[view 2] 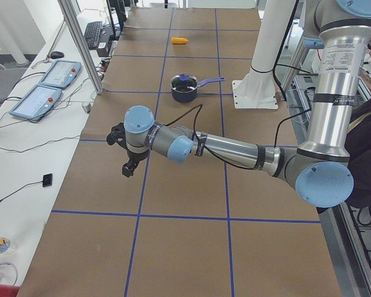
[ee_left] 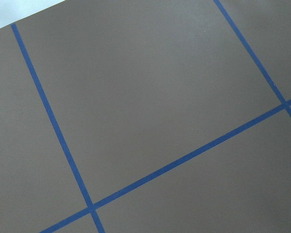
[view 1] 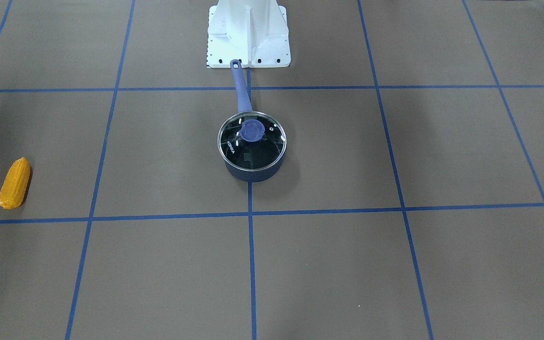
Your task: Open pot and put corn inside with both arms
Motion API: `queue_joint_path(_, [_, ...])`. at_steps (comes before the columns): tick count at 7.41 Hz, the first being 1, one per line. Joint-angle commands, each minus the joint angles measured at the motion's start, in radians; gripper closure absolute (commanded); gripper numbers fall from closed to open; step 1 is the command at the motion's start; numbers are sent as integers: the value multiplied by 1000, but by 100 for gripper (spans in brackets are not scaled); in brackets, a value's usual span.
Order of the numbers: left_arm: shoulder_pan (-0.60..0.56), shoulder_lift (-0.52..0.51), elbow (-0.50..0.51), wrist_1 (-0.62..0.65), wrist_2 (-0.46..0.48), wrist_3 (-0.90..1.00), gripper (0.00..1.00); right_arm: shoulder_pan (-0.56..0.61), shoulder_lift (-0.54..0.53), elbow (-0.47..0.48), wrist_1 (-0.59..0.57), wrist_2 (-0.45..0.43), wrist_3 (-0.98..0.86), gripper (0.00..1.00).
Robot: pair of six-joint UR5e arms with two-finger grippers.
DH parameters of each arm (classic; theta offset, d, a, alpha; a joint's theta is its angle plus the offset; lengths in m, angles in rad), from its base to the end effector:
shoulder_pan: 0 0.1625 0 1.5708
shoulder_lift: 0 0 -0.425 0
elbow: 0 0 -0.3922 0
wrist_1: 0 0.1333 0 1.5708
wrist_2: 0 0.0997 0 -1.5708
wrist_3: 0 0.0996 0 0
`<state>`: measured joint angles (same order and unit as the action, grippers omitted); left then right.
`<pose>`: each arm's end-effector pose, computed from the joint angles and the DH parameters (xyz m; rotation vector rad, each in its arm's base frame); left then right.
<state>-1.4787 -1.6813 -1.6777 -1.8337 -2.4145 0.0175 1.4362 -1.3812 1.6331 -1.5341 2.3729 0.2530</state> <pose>-0.0082 -0.5519 0.5130 0.4211 0.8453 0.3039 -0.0160 -0.5783 0.5201 0.1144 -0.8336 -0.0044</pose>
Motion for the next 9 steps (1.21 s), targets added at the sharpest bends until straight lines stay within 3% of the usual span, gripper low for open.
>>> queue_joint_path(1, [39, -56, -66, 8, 0, -213, 2, -87, 5, -41, 5, -26, 15, 0])
queue_joint_path(3, [170, -86, -164, 10, 15, -452, 2, -130, 7, -53, 12, -30, 64, 0])
queue_joint_path(6, [369, -164, -287, 52, 105, -785, 2, -238, -6, -175, 281, -104, 214, 0])
queue_joint_path(8, [489, -279, -411, 311, 222, -859, 3, -249, -22, -190, 333, -107, 244, 0])
queue_joint_path(9, [562, -337, -433, 374, 270, -931, 3, -259, -22, -185, 333, -107, 268, 0])
